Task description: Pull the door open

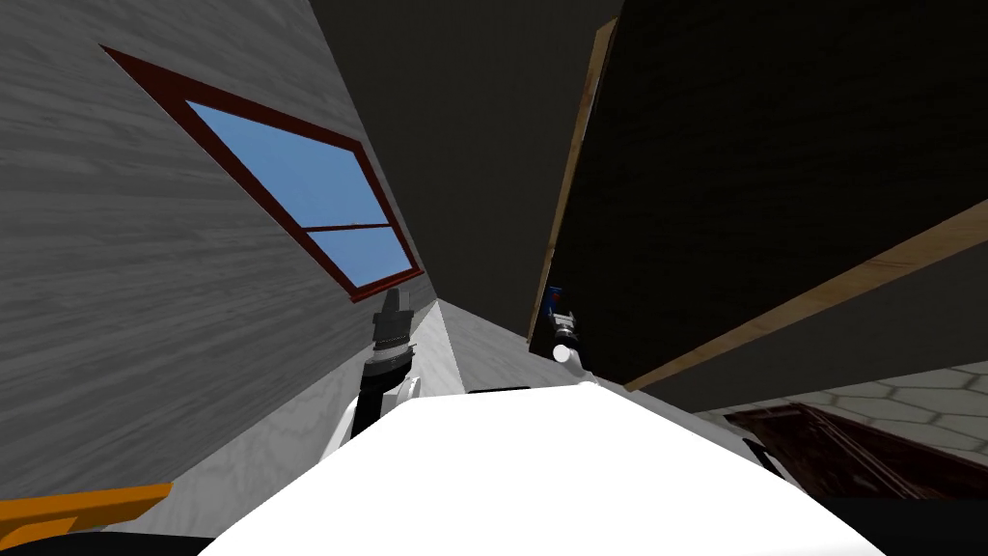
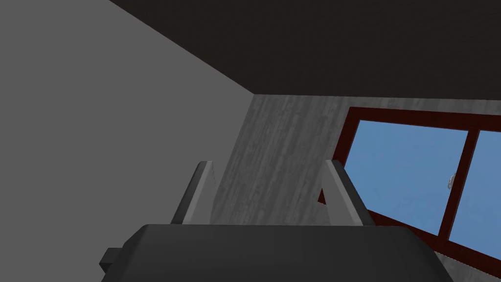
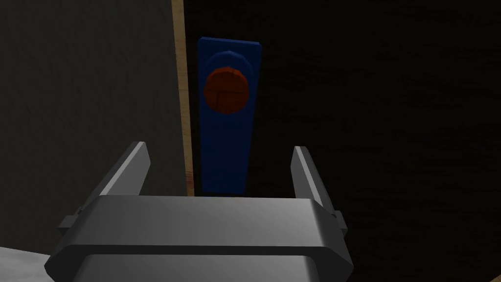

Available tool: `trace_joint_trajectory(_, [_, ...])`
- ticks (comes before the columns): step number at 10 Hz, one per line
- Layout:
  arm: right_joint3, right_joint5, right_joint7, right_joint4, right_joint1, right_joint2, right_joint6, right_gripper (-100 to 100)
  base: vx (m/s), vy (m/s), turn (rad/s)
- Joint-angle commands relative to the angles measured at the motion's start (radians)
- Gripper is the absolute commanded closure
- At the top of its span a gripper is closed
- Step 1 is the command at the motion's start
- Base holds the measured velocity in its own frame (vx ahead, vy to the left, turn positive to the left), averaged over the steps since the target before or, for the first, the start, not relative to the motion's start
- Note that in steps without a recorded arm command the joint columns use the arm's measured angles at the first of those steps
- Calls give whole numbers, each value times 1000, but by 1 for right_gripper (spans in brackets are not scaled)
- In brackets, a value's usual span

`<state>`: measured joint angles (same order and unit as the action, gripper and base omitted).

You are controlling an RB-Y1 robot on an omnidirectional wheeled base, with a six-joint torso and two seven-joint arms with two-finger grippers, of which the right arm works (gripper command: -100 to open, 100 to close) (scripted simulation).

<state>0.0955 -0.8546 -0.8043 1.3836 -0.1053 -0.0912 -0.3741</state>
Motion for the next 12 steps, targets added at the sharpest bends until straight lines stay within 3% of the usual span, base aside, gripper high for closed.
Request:
trace_joint_trajectory(1, [7, -9, -34, -23, -2, -35, -13, -100, 159, 5, 144])
trace_joint_trajectory(7, [47, -41, -116, -59, -18, -136, -26, -100, 167, -22, 95])
trace_joint_trajectory(8, [42, -38, -110, -66, -9, -132, -25, -100, 69, -8, 12])
trace_joint_trajectory(9, [42, -38, -110, -66, -9, -132, -25, 100, -11, -2, -19])
trace_joint_trajectory(12, [42, -38, -110, -66, -9, -132, -25, 100, -21, -1, 2])
